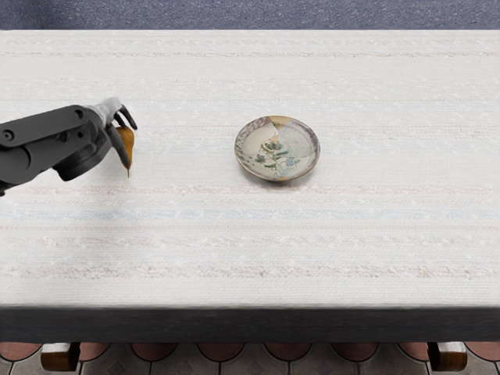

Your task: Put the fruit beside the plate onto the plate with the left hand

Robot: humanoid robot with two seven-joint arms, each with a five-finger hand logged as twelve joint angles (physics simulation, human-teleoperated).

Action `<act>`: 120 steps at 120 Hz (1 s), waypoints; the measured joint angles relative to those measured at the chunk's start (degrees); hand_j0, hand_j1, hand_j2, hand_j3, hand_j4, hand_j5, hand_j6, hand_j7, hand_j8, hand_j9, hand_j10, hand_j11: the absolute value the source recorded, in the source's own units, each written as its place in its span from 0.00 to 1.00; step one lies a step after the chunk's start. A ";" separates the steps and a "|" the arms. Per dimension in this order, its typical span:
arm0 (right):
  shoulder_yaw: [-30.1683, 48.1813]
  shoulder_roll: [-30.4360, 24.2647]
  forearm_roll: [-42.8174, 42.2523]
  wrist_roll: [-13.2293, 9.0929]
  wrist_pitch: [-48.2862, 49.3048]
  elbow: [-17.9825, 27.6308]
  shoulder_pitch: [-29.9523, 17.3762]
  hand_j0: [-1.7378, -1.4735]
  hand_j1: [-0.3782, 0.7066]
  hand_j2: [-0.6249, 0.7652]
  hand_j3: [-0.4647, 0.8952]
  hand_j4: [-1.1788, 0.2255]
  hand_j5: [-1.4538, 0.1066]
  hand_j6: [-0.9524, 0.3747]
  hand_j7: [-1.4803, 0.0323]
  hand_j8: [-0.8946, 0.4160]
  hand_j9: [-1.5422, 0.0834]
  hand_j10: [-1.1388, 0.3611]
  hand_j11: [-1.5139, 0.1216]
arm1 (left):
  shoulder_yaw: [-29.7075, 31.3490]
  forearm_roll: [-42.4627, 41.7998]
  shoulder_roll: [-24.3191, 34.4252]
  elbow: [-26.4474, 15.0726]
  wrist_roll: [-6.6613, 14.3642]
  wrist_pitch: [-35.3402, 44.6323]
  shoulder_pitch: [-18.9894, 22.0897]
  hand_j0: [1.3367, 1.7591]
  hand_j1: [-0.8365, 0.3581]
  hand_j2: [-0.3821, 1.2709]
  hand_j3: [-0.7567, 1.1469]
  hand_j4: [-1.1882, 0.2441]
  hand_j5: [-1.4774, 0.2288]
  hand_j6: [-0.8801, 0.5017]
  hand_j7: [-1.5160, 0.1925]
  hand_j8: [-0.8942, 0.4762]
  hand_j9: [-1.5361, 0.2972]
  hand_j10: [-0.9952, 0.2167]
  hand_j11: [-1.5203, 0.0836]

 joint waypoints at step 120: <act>-0.03 0.00 0.00 0.02 0.09 0.08 0.37 0.30 0.03 0.45 0.34 0.84 0.93 0.72 0.98 0.68 0.95 0.76 0.93 | -1.38 -3.72 2.36 -9.49 0.01 -0.41 -6.27 0.76 0.44 0.57 0.40 0.37 0.36 0.23 0.39 0.25 0.37 0.28 0.42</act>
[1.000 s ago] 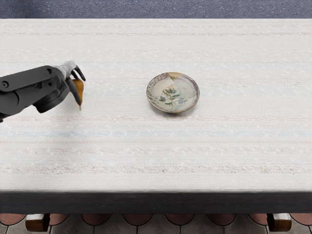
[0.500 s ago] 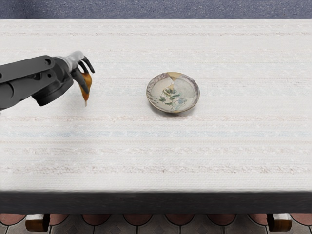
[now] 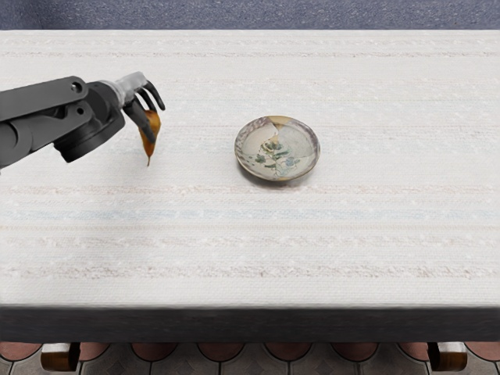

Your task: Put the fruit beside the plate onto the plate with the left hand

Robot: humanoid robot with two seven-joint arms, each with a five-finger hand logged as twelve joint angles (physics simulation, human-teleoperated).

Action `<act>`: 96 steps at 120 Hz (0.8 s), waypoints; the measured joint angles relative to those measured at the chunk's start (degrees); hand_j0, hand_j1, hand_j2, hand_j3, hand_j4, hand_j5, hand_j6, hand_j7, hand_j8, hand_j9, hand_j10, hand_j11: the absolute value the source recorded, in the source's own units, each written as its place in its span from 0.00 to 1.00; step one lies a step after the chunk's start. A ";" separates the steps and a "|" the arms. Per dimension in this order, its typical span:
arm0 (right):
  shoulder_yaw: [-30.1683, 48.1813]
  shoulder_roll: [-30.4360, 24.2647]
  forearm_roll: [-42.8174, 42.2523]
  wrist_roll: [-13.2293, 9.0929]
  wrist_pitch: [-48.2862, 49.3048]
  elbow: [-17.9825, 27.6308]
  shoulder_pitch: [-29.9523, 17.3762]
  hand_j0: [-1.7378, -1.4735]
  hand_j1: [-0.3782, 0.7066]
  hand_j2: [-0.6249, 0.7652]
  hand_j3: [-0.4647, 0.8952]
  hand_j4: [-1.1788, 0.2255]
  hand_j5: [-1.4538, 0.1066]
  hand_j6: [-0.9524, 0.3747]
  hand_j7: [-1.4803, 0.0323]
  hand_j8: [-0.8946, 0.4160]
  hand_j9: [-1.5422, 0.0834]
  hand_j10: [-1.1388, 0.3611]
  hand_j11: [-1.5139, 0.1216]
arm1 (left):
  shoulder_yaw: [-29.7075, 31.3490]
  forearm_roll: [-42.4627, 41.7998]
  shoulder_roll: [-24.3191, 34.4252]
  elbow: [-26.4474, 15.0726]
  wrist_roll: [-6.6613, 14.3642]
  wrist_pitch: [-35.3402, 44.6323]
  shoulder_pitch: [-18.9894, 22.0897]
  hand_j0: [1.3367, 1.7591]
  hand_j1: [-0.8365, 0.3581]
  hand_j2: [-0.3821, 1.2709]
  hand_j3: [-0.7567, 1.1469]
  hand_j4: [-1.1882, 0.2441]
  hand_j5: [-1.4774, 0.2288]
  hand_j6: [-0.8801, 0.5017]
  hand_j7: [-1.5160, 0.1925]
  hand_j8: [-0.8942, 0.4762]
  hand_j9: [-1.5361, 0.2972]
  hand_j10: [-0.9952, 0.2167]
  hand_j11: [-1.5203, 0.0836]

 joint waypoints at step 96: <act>-0.06 0.00 -0.05 0.00 0.09 0.09 0.37 0.30 0.03 0.45 0.34 0.84 0.93 0.72 0.98 0.68 0.95 0.76 0.93 | -2.68 -3.01 -7.31 -1.35 0.00 -2.79 -6.58 0.76 0.43 0.51 0.40 0.35 0.33 0.23 0.36 0.28 0.34 0.25 0.38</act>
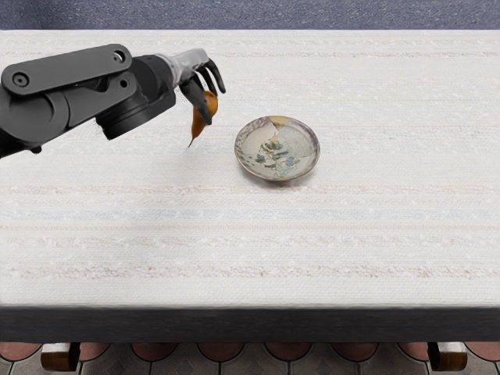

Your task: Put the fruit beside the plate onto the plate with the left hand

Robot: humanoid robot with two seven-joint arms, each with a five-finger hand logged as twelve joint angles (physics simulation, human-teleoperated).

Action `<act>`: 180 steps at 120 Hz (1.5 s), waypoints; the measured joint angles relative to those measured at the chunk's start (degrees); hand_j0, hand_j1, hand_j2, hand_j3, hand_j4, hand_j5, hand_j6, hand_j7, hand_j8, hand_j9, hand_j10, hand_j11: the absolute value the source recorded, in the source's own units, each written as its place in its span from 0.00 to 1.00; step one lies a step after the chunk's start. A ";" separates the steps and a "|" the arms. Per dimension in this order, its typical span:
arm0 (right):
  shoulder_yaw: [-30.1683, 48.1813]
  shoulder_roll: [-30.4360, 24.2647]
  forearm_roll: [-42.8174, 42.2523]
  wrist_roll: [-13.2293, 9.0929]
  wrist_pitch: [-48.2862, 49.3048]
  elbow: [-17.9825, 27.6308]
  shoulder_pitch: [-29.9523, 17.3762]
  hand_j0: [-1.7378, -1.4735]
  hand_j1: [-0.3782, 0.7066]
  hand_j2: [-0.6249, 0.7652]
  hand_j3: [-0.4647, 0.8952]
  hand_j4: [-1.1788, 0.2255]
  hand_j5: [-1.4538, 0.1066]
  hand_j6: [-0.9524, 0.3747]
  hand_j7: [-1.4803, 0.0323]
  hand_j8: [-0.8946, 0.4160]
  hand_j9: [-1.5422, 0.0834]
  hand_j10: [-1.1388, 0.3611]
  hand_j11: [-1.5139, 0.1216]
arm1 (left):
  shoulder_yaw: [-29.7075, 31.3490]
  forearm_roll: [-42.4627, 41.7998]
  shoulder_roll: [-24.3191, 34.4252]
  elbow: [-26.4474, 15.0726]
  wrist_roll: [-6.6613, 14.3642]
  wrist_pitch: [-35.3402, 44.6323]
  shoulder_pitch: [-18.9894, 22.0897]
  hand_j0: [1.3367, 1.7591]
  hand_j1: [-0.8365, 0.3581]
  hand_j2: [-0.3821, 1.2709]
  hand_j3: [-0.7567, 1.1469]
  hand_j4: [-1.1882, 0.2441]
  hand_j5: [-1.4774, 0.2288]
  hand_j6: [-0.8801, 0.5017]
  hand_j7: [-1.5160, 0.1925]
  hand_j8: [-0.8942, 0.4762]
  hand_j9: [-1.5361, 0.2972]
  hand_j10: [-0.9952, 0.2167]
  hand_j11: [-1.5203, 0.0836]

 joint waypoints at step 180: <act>0.00 0.00 -0.03 0.00 0.00 0.08 0.11 0.30 0.03 0.45 0.34 0.84 0.93 0.72 0.98 0.68 0.95 0.76 0.93 | -0.15 -3.50 -14.84 12.64 0.02 -3.76 -5.86 0.75 0.43 0.50 0.40 0.33 0.28 0.23 0.32 0.30 0.31 0.23 0.35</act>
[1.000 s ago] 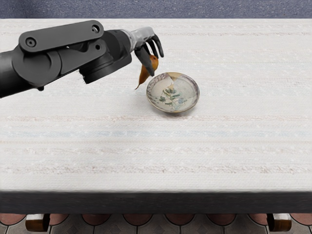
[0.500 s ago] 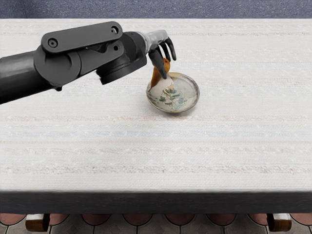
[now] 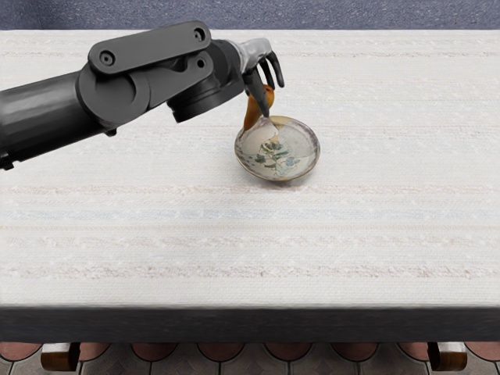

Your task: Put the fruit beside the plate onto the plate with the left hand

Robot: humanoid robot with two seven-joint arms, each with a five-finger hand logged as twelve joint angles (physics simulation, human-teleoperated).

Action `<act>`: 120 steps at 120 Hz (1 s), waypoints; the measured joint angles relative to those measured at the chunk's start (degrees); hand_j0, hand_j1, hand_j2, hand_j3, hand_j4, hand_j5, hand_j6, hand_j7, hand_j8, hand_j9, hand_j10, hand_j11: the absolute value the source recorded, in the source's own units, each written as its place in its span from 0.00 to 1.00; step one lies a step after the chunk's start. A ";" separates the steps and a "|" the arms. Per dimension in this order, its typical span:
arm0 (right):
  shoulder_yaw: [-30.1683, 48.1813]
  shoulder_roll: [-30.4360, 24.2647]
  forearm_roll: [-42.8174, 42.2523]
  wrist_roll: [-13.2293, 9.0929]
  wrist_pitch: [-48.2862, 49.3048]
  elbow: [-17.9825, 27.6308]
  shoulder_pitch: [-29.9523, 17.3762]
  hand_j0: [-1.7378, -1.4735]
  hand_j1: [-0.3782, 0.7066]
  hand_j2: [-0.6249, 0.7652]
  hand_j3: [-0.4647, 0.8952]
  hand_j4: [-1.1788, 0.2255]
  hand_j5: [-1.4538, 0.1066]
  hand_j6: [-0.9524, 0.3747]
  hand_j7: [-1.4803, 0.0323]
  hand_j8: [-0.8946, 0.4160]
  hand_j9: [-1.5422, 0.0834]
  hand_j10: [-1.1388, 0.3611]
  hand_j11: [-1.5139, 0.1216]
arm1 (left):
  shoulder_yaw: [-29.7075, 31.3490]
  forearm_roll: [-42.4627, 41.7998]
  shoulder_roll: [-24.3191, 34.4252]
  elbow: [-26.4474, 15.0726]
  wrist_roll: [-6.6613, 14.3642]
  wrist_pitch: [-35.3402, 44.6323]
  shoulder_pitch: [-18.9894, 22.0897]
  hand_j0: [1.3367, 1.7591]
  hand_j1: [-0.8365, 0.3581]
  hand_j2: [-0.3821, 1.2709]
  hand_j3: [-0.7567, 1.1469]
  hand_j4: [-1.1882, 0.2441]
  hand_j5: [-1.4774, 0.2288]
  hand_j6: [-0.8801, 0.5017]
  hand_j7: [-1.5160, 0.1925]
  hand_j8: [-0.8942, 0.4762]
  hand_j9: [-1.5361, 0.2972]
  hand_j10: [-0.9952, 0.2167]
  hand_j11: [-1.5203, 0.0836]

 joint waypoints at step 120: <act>0.01 0.00 0.00 0.00 0.07 0.08 0.22 0.30 0.03 0.45 0.34 0.84 0.93 0.72 0.98 0.68 0.95 0.76 0.93 | -9.73 -20.90 19.71 -20.52 -0.03 3.98 7.16 0.76 0.95 0.24 0.40 0.80 0.83 0.60 0.85 0.62 0.80 0.78 0.91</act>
